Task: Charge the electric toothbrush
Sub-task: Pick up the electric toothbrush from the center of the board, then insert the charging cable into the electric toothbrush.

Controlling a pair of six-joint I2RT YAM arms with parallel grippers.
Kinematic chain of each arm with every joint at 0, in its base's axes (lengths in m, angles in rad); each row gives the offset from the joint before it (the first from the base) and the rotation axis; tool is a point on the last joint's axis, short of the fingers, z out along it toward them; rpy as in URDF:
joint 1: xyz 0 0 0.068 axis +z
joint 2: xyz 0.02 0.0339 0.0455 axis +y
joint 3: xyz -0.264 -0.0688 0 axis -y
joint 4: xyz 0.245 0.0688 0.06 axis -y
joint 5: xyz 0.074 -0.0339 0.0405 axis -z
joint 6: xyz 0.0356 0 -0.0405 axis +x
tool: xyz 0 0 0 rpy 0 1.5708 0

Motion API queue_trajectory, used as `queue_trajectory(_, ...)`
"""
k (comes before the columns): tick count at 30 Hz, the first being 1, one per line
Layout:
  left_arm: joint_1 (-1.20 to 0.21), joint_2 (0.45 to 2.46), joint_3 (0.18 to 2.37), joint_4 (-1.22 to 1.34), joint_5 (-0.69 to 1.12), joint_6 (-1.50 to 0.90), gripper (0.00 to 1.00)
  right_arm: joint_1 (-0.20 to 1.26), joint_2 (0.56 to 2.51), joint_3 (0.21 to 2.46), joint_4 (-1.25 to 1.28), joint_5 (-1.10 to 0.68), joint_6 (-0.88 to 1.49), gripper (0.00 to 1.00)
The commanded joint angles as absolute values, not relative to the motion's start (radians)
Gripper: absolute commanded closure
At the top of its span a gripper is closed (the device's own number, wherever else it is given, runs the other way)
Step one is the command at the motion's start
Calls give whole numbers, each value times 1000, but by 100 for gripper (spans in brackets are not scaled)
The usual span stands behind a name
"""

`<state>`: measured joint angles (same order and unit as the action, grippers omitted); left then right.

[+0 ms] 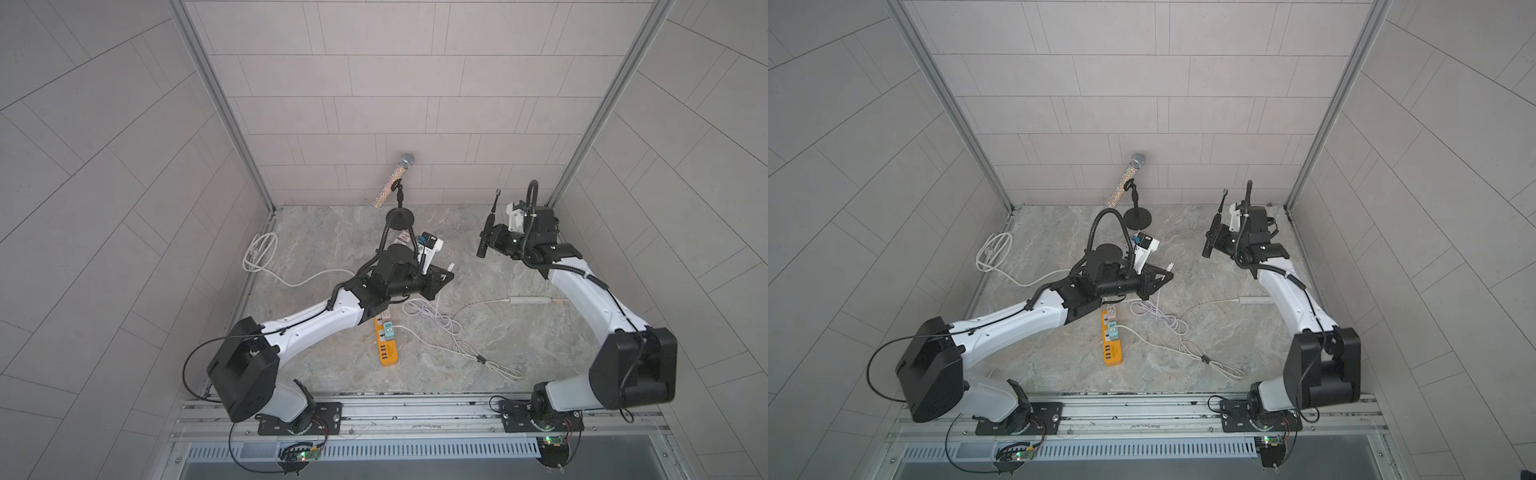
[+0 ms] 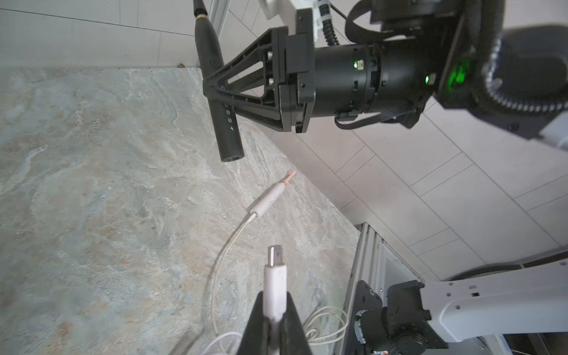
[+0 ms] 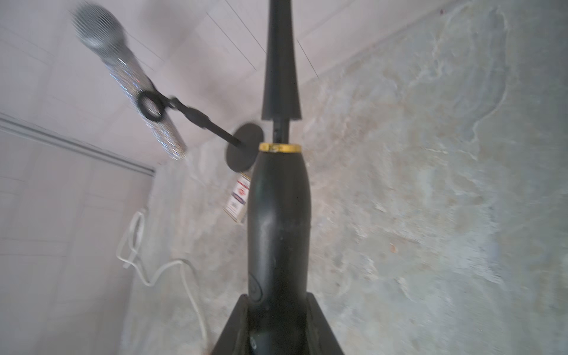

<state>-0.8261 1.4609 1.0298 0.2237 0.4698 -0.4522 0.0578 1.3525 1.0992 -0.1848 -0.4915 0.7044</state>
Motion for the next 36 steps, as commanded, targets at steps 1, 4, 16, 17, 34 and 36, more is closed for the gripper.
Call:
queue_trajectory(1,-857,1437,1020,318,498,-546,100,93,1251,971,119,-529,964,84)
queue_trajectory(4,-872,1442,1020,340,522,-571,100,121,1175,910,234,-512,1054,84)
queue_trajectory(16,-879,1423,1009,343,579,-536,100,200,1060,837,403,-561,1268,85)
queue_trajectory(17,-879,1420,1011,333,573,-527,100,205,1051,837,385,-560,1268,85)
queue_trajectory(34,-838,1370,1029,330,605,-517,100,238,970,809,325,-619,1274,88)
queue_trajectory(36,-838,1363,1038,299,592,-496,100,241,968,809,306,-619,1270,89)
